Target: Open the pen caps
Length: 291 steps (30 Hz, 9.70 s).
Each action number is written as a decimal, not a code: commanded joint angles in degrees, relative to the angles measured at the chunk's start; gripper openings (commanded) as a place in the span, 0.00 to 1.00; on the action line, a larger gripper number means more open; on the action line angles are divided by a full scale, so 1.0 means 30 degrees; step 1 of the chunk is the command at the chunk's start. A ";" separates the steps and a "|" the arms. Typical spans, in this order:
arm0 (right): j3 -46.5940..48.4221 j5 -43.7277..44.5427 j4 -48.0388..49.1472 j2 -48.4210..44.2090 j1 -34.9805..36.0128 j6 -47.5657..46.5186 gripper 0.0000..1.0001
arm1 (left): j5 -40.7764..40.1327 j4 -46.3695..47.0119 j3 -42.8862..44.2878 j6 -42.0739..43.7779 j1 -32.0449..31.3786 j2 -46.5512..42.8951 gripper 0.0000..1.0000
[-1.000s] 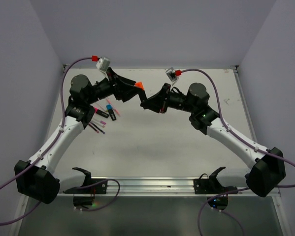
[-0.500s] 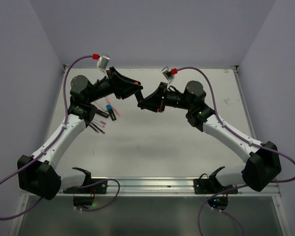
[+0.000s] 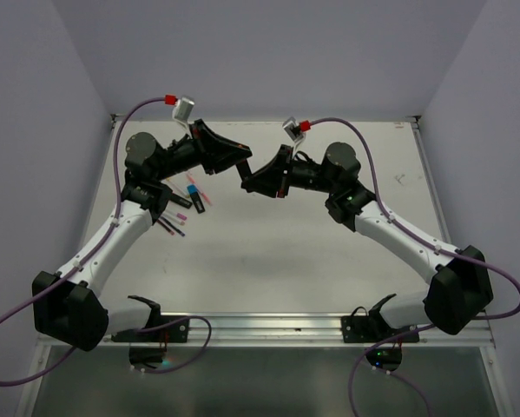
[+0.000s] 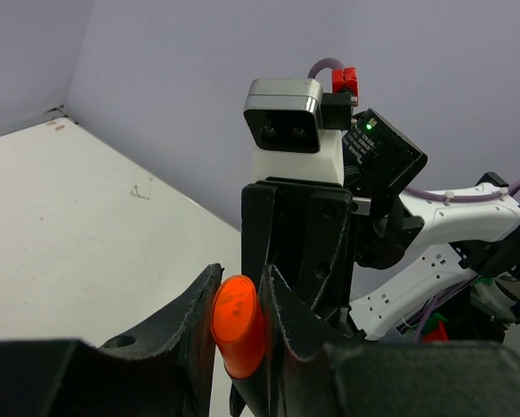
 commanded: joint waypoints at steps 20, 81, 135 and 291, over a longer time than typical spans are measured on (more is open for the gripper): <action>-0.2883 -0.3053 0.2767 -0.0509 0.0000 0.0125 0.00 | -0.1243 0.7376 0.0370 -0.2062 -0.0118 0.0078 0.00; -0.8538 1.1066 -0.9775 -0.6105 -0.1933 -0.4244 0.00 | -0.7570 -0.3346 0.2981 0.2331 -0.2636 1.4287 0.13; -0.1097 1.2443 -0.7108 0.8956 -0.1875 -0.1109 0.45 | -2.1779 -1.4800 -0.5926 0.4997 -0.1055 -0.3759 1.00; -0.1772 0.4446 -0.5204 -0.1799 0.1787 -0.4625 0.00 | -0.6867 -0.6451 -0.1823 0.2976 -0.3633 -0.1591 0.45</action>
